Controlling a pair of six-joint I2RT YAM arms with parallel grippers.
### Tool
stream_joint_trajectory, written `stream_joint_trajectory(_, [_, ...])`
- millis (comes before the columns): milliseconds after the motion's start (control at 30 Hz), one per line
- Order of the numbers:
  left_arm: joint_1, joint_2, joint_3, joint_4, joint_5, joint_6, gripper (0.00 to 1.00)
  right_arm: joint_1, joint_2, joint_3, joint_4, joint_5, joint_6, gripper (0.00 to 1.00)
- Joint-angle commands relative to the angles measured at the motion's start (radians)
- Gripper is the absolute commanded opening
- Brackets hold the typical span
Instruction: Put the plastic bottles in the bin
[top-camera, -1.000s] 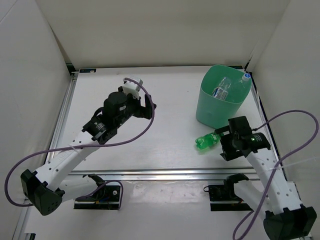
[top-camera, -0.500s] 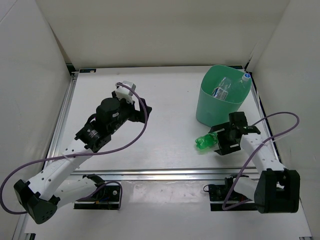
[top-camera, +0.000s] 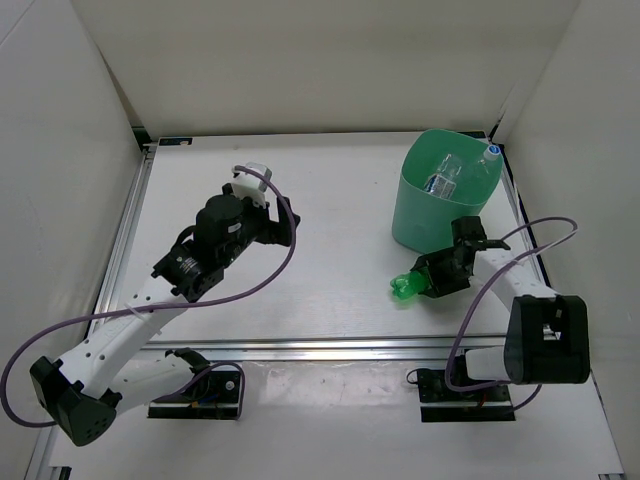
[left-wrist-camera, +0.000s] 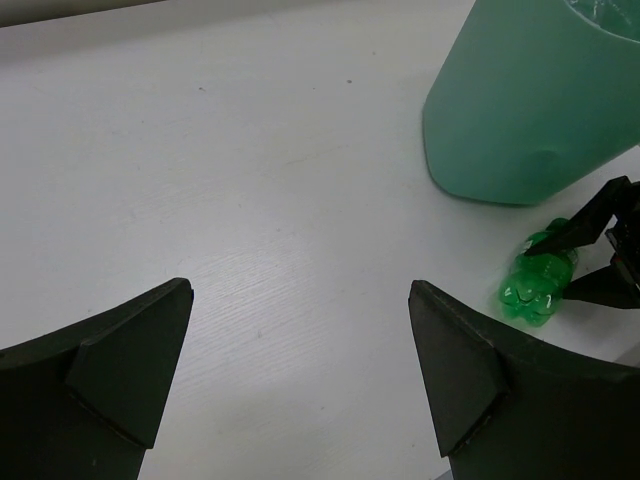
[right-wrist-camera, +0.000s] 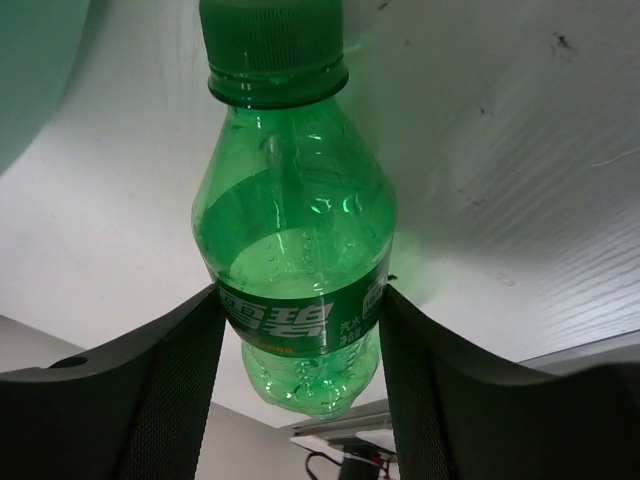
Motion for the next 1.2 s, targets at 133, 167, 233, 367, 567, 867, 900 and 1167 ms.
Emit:
stream_joint_trajectory(133, [0.007,-0.036,-0.001,-0.026,-0.036,-0.001,1.00,-0.017,-0.153,-0.046,-0.123,0.012,-0.013,0.50])
stream_joint_trajectory(167, [0.007,-0.036,-0.001,-0.026,-0.036,-0.001,1.00,-0.017,-0.184,-0.046,-0.181,0.012,-0.013,0.47])
stream_joint_trajectory(233, [0.007,-0.036,-0.001,-0.026,-0.036,-0.001,1.00,-0.026,-0.296,-0.034,-0.245,0.021,-0.013,0.46])
stream_joint_trajectory(367, [0.007,-0.026,-0.001,-0.026,-0.045,-0.001,1.00,-0.063,-0.489,0.050,-0.412,0.021,-0.054,0.40])
stream_joint_trajectory(567, [0.007,0.005,0.010,-0.026,-0.045,0.009,1.00,-0.074,-0.625,0.352,-0.608,0.075,-0.131,0.35])
stream_joint_trajectory(867, [0.025,0.024,0.029,-0.026,-0.045,0.027,1.00,-0.074,-0.366,0.880,-0.469,0.246,-0.379,0.33])
stream_joint_trajectory(900, [0.025,0.024,0.029,-0.026,-0.045,0.027,1.00,-0.074,-0.280,0.968,-0.449,0.263,-0.401,0.33])
stream_joint_trajectory(1167, [0.025,0.002,0.047,-0.035,-0.072,0.036,1.00,-0.060,0.145,1.377,-0.408,0.346,-0.605,0.38])
